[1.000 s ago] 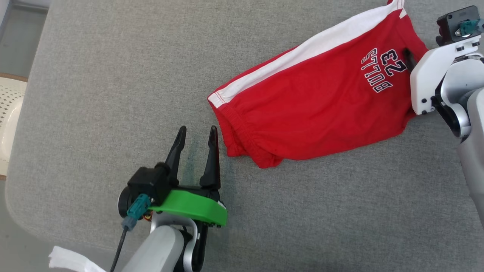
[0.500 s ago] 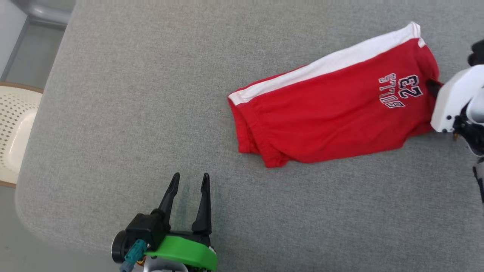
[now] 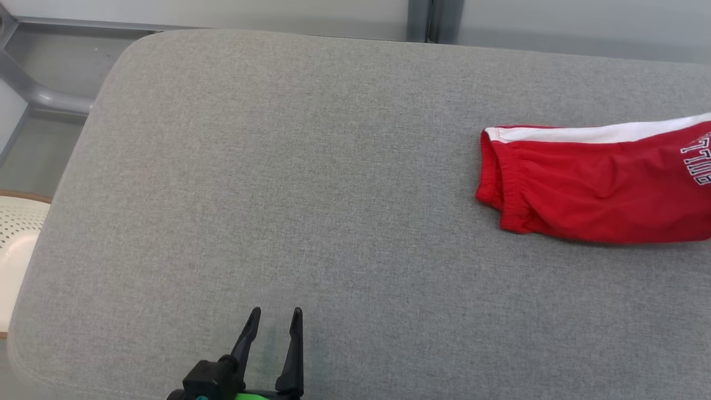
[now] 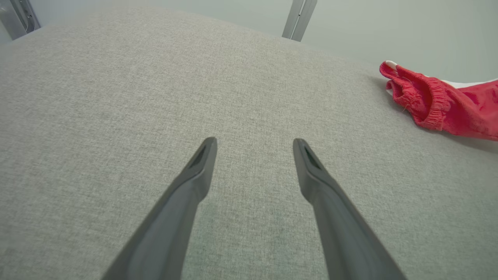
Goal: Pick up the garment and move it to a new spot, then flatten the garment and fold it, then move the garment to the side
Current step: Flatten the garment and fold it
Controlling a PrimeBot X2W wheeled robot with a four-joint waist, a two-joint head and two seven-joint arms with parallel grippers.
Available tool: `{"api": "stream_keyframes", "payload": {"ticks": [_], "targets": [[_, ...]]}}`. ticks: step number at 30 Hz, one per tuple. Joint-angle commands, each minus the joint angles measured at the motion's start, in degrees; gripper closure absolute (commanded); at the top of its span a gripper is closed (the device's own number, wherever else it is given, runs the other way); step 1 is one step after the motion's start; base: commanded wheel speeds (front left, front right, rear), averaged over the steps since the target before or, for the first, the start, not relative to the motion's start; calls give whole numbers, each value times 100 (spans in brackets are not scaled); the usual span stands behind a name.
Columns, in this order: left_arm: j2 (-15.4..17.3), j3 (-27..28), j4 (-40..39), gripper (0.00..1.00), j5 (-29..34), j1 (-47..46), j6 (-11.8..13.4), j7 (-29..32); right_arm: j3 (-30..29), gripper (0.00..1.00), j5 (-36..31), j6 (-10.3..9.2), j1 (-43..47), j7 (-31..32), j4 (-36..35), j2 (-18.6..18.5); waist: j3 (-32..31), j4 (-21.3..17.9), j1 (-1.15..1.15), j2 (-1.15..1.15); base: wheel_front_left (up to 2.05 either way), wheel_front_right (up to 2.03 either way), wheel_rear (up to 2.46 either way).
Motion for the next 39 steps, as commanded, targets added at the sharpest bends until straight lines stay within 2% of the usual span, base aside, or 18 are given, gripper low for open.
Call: {"api": "stream_keyframes", "payload": {"ticks": [1, 4, 6, 8, 12, 16, 19, 27, 28, 29, 30, 34, 39], "targets": [[-14, 7, 10, 0, -28, 67, -57, -27, 153, 100, 12, 1, -24, 118, -240, 82, -50, -89, 0, 0, 0, 0, 0], [-27, -62, 33, 0, -66, 22, -182, -26, 657, 100, 50, 1, -174, 379, -621, 231, -7, -108, 0, 0, 0, 0, 0], [-34, -114, 57, 0, -57, -98, -230, -27, 1158, 100, 34, 1, -245, 533, -746, 483, 30, -93, 0, 0, 0, 0, 0], [-38, -180, 112, 0, -59, -205, -274, -27, 1756, 100, -51, 1, -257, 678, -746, 754, 53, -54, 0, 0, 0, 0, 0], [-42, -307, 202, 0, -149, -394, -307, -27, 2474, 100, -231, 1, -277, 652, -466, 1204, 83, 114, 0, 0, 0, 0, 0], [-40, -309, 275, 0, -213, -429, -248, -26, 2720, 100, -405, 1, -244, 447, -57, 1441, 38, 274, 0, 0, 0, 0, 0], [-41, -263, 298, 0, -176, -371, -239, -26, 2781, 100, -456, 1, -233, 321, 150, 1464, 21, 335, 0, 0, 0, 0, 0], [-41, -205, 373, 0, -212, -222, -305, -27, 2848, 100, -582, 1, -325, -70, 490, 1621, -45, 216, 0, 0, 0, 0, 0], [-42, -221, 380, 0, -217, -233, -318, -27, 2869, 70, -593, 1, -356, -208, 517, 1678, -66, 184, 0, 0, 0, 0, 0], [-42, -226, 380, 0, -211, -244, -321, -27, 2889, 7, -581, 1, -359, -319, 540, 1725, -90, 154, 0, 0, 0, 0, 0], [-42, -234, 383, 0, -229, -248, -324, -27, 2935, 0, -532, 1, -345, -459, 578, 1783, -124, 117, 0, 0, 0, 0, 0], [-39, -200, 473, 0, -160, -132, -350, -27, 3216, 0, -214, 1, -98, -955, 499, 1922, -406, -46, 0, 0, 0, 0, 0], [-38, 122, 536, 0, -46, 159, -341, -27, 3357, 0, -102, 1, 467, -2024, -94, 1889, -926, -342, 0, 0, 0, 0, 0]]}}
